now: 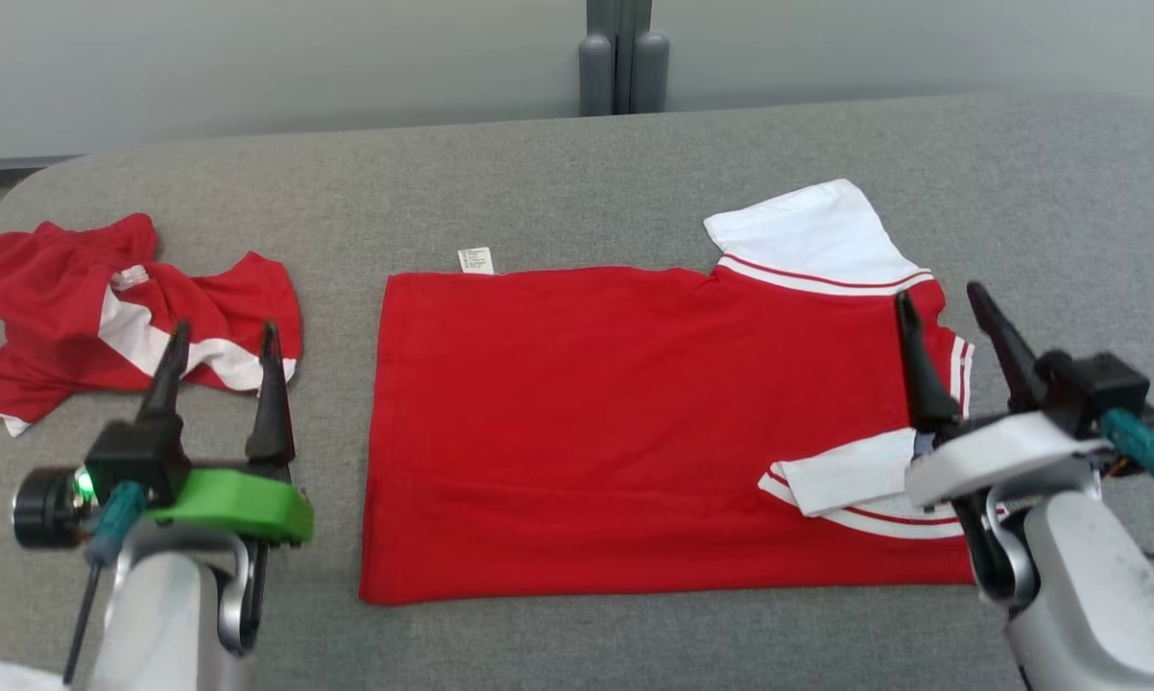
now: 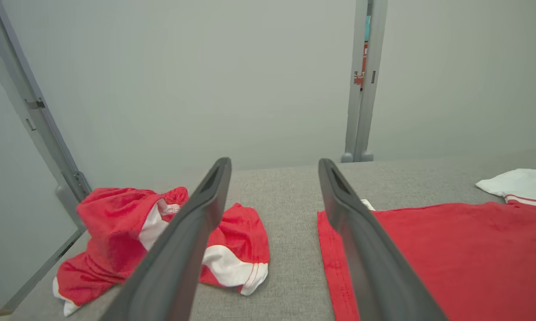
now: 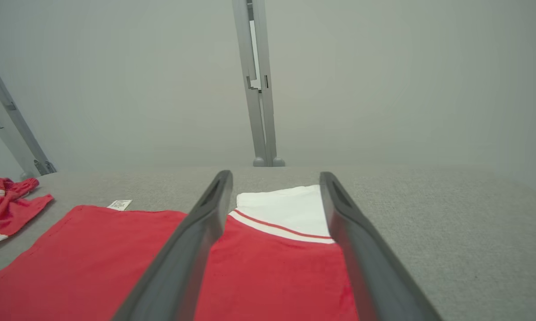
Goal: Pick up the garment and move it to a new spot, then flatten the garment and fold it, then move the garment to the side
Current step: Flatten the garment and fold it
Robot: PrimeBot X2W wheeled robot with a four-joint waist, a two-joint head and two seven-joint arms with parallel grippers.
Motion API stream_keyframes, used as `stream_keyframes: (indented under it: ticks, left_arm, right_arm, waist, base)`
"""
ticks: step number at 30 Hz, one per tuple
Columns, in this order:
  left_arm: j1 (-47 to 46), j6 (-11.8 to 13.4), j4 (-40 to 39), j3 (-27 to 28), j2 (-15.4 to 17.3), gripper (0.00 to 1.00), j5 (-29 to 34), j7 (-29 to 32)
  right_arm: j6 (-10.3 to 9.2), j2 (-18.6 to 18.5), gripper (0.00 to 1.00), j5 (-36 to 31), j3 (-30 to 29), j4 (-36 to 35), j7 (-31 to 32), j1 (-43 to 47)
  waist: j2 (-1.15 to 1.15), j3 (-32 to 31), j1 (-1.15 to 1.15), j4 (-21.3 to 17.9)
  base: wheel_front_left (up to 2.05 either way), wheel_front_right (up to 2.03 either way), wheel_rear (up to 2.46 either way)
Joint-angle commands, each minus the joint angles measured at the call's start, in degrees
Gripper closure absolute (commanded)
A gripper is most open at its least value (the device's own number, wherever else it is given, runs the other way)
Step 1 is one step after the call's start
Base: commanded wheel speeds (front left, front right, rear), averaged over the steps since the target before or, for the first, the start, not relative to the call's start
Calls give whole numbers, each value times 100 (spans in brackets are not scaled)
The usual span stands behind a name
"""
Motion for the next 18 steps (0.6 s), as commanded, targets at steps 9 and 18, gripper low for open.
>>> stream_keyframes:
  ticks: [9,18]
  left_arm:
    - [-2126,-206,1423,-468,459,0,-303,192]
    - [-3348,-209,2565,-1516,784,0,-1282,1007]
  right_arm:
    - [-6,-633,0,302,685,1211,514,-2072]
    - [-6,-896,0,645,1409,2206,606,-3235]
  waist:
    - [0,898,0,-170]
    - [0,1438,0,-328]
  base:
    - [0,0,0]
    - [0,0,0]
